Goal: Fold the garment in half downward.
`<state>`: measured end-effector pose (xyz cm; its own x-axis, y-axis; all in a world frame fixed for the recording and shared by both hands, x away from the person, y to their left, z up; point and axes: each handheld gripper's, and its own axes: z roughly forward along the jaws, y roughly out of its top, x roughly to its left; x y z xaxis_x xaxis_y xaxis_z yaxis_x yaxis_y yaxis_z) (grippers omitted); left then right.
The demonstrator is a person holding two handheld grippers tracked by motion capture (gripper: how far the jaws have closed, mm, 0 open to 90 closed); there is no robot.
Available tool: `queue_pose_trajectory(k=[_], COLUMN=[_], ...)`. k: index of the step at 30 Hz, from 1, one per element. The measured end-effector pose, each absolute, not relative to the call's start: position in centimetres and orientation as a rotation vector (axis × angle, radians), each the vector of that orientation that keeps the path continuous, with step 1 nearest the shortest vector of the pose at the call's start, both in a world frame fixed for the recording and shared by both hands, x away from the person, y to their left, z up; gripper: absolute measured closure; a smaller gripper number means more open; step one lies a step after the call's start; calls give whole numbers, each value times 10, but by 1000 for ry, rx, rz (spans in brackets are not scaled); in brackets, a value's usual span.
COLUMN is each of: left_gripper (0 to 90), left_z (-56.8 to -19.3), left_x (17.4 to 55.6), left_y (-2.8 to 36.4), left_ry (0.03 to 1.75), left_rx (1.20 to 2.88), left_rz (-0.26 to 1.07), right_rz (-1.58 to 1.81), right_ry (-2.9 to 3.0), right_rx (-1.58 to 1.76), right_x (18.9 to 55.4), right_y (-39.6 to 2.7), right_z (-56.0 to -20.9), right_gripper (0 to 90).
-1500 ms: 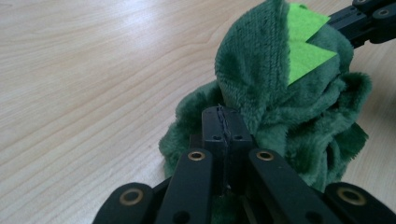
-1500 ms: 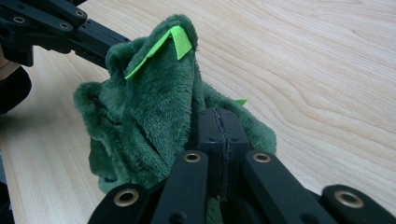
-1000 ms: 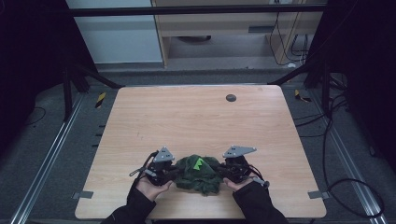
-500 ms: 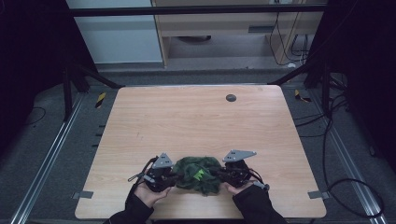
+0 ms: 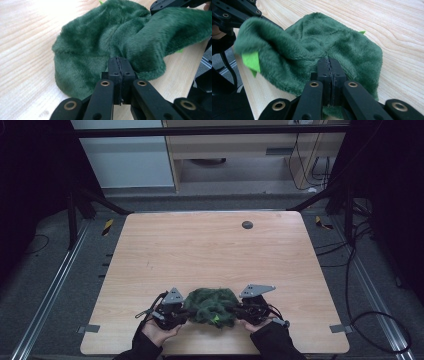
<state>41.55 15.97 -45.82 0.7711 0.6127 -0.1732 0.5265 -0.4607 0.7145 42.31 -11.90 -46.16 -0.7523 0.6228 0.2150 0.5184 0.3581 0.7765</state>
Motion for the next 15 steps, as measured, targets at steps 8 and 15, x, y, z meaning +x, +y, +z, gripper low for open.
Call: queue_pose_trajectory(k=[8, 15], left_gripper=[897, 897], left_z=[-461, -464], left_x=[411, 409], left_y=[162, 161], left_ry=[853, 867], left_rx=[2171, 2196], left_rz=[133, 148], right_rz=[1352, 1339], right_ry=[2510, 2534], right_rx=[1051, 1054], right_x=[418, 415], right_y=[-120, -122], right_z=[-464, -467], right_gripper=[884, 876])
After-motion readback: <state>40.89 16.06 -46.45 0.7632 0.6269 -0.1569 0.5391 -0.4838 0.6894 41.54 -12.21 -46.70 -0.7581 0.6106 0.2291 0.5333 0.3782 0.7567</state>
